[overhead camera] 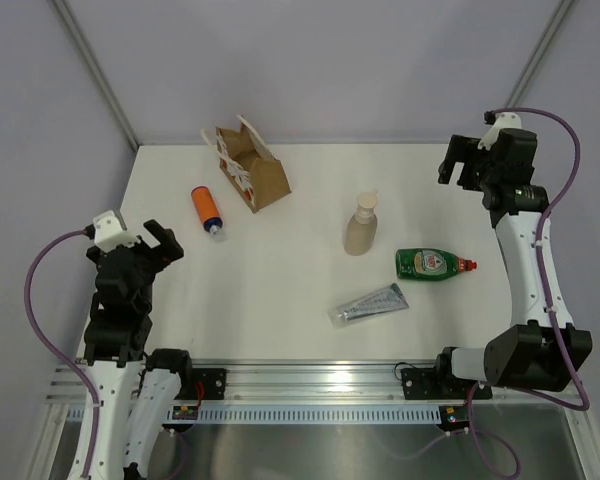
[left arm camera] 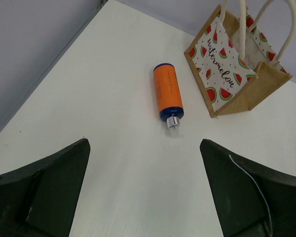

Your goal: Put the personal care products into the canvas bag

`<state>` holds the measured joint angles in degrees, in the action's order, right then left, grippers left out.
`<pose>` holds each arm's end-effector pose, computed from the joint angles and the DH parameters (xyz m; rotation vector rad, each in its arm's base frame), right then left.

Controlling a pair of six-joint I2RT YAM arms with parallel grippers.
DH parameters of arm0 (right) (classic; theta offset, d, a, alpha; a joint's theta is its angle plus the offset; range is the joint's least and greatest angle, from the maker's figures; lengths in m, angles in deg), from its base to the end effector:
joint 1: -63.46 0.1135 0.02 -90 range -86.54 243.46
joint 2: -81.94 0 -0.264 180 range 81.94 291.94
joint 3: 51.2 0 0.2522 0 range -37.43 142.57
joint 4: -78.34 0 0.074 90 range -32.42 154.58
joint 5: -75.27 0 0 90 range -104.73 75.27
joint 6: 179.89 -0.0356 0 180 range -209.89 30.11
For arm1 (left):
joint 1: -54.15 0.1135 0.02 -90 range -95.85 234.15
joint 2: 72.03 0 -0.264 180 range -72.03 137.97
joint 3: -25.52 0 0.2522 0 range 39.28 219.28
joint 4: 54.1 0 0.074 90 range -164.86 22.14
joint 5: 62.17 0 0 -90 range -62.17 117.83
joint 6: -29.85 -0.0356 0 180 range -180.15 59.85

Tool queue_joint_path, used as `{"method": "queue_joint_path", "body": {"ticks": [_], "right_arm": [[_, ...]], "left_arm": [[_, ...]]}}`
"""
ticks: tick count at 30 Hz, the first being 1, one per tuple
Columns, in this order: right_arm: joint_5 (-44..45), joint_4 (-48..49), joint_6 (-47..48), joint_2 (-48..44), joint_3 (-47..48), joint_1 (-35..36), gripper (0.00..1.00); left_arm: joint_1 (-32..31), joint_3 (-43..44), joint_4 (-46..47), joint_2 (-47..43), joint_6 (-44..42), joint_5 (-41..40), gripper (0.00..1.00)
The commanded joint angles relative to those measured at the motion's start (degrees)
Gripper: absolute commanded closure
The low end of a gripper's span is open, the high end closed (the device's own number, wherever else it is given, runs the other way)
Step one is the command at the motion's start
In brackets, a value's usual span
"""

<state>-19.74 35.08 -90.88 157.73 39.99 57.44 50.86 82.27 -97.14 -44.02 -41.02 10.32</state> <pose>0.2938 -0.0279 0.3852 0.0715 2.0540 0.0355 0.1131 0.0042 0.3321 -0.4603 1.7490 0.0000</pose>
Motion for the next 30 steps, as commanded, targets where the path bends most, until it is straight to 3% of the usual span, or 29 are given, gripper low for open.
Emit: {"method": "queue_joint_path", "body": {"ticks": [1, 3, 4, 5, 8, 10, 17, 20, 23, 30], "right_arm": [[-2.79, 1.02, -0.24, -0.55, 4.74, 0.13, 0.0], [-8.84, -1.52, 8.34, -0.73, 5.45, 0.13, 0.0], [-18.88, -3.1, 12.55, -0.82, 5.97, 0.22, 0.01], [-25.15, -8.42, 22.78, -0.73, 6.33, 0.22, 0.01], [-42.5, -20.11, 40.04, -0.21, 6.6, 0.57, 0.01], [-48.74, -21.74, 41.77, -0.2, 4.41, 1.1, 0.0], [-48.69, -21.74, 44.06, 1.81, 0.45, 5.31, 0.0], [-48.25, -21.04, 43.97, 2.52, -0.35, 5.67, 0.01], [-48.33, -20.08, 43.27, 3.31, -0.79, 7.78, 0.01], [-47.81, -19.2, 43.36, 3.58, -1.31, 8.13, 0.0]], "left_arm": [[0.21, 1.49, -0.08, 0.12, 2.31, -1.03, 0.01], [0.21, 1.67, -1.65, 1.34, 4.23, -0.06, 0.01], [0.21, 1.23, -2.01, 1.61, 4.77, 0.55, 0.01], [0.21, 0.97, -2.45, 2.13, 5.9, 1.34, 0.01], [0.21, -0.44, -4.11, 3.62, 11.77, -0.05, 0.01], [0.21, -2.1, -4.91, 5.12, 15.3, -0.41, 0.01], [0.3, -5.1, 1.05, 20.75, 21.56, 5.56, 0.05], [0.83, -5.1, 13.49, 29.71, 19.98, 12.47, 0.02], [1.79, -0.29, 17.58, 42.06, 17.7, 15.75, 0.01], [2.94, 19.66, 13.83, 67.48, 11.29, 20.94, 0.02]]}}
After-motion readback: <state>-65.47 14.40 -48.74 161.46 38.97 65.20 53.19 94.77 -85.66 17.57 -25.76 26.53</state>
